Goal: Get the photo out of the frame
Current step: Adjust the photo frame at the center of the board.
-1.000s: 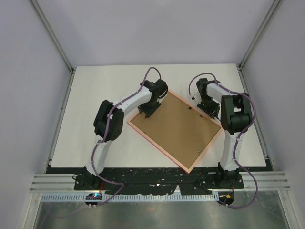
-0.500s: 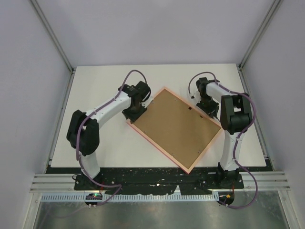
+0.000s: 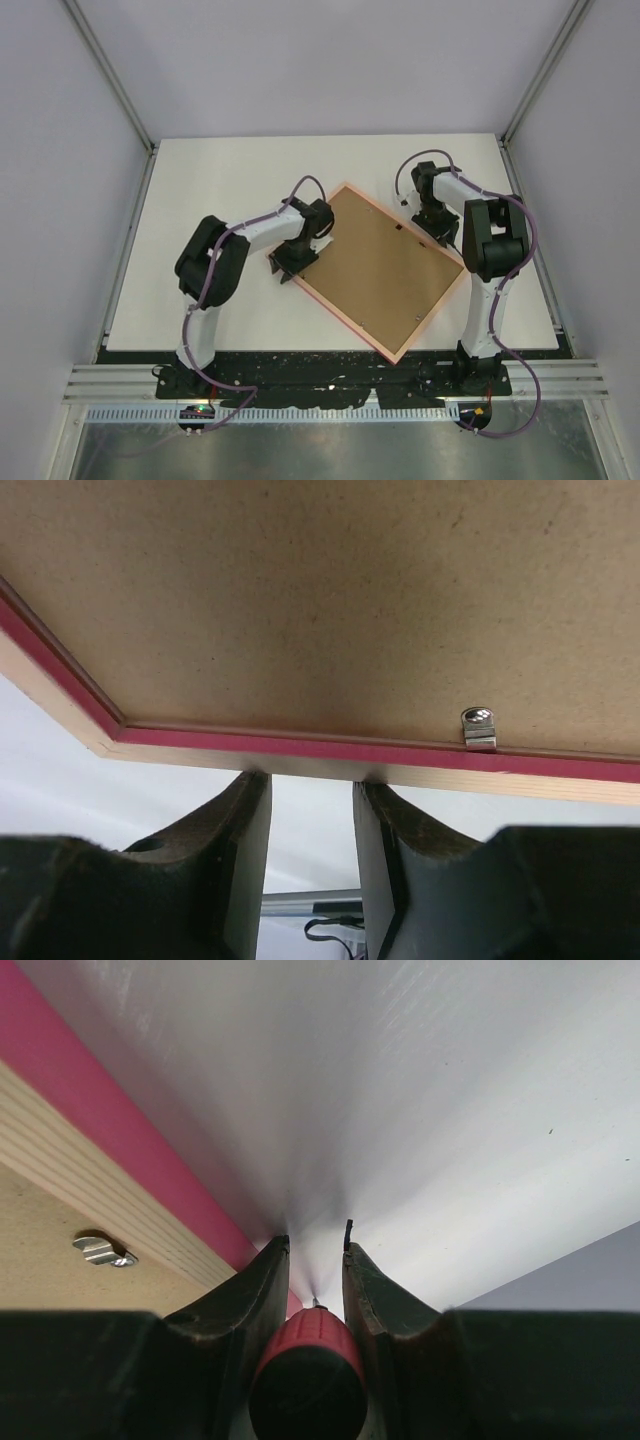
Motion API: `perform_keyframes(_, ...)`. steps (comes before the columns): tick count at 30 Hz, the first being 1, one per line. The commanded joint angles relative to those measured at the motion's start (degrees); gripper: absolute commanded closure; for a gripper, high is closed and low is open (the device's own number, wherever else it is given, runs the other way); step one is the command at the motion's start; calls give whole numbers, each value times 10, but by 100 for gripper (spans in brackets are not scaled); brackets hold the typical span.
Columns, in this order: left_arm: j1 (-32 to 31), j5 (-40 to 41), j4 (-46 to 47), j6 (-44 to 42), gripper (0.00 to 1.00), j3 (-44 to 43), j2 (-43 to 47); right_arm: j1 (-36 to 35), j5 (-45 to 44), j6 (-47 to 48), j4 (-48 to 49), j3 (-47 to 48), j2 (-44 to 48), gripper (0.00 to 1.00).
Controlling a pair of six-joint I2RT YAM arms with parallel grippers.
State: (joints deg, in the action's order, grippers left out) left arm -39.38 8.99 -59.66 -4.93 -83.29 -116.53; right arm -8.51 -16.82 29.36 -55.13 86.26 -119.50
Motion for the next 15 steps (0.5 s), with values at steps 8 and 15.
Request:
perform_keyframes(8, -4, 13, -18, 41, 55, -138, -75, -15, 46, -13, -11, 15, 9, 92)
perform_keyframes(15, 3, 16, -19, 66, 54, -252, -118, -27, 65, -12, -20, 21, -2, 92)
